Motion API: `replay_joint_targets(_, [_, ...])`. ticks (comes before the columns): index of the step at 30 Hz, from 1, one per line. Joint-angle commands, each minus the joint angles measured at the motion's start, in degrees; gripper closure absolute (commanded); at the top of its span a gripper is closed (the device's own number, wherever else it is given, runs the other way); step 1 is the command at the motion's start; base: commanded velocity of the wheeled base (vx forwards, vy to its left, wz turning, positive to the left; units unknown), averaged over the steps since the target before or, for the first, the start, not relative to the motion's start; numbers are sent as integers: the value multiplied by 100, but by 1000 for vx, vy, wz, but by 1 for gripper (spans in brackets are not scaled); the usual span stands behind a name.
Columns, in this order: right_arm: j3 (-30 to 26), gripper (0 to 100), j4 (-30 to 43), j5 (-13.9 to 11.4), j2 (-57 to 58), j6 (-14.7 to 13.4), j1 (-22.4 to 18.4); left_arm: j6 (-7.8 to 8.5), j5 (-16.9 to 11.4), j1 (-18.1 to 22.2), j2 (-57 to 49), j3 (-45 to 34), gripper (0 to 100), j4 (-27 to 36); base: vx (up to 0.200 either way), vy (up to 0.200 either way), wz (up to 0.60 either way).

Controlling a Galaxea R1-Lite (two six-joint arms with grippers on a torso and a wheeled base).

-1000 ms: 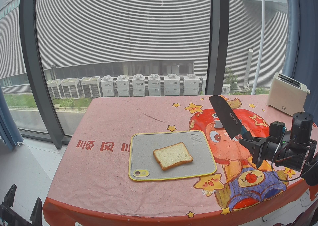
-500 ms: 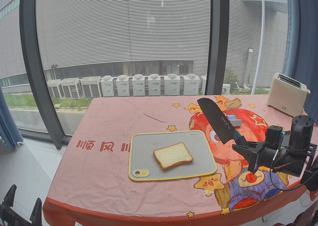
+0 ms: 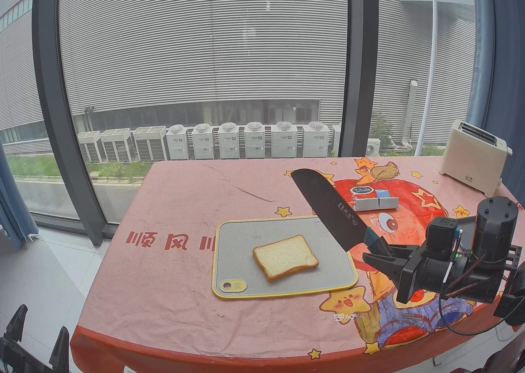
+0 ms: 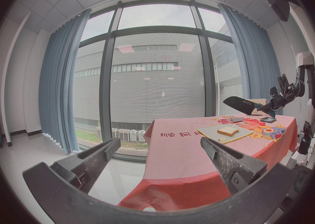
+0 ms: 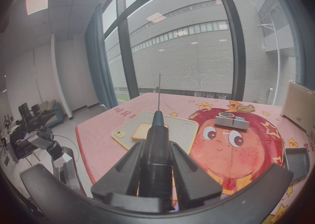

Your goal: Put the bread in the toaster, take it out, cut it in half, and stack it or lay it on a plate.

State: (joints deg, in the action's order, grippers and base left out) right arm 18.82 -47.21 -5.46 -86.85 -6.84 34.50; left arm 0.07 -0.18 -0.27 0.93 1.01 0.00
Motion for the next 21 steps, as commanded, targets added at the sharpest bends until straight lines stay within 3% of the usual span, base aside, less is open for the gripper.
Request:
replay_joint_targets(1, [16,100,10,1,-8,7,189,1,1,0,-75,-101,0,0,0,0,0])
replay_joint_targets(7, [104,100,19,1,-25,297,408,1,1,0,-75,-101,0,0,0,0,0])
replay_joint_targets(21, [552,100,116,1,-280,420,593,1,1,0,-75,-101,0,0,0,0,0])
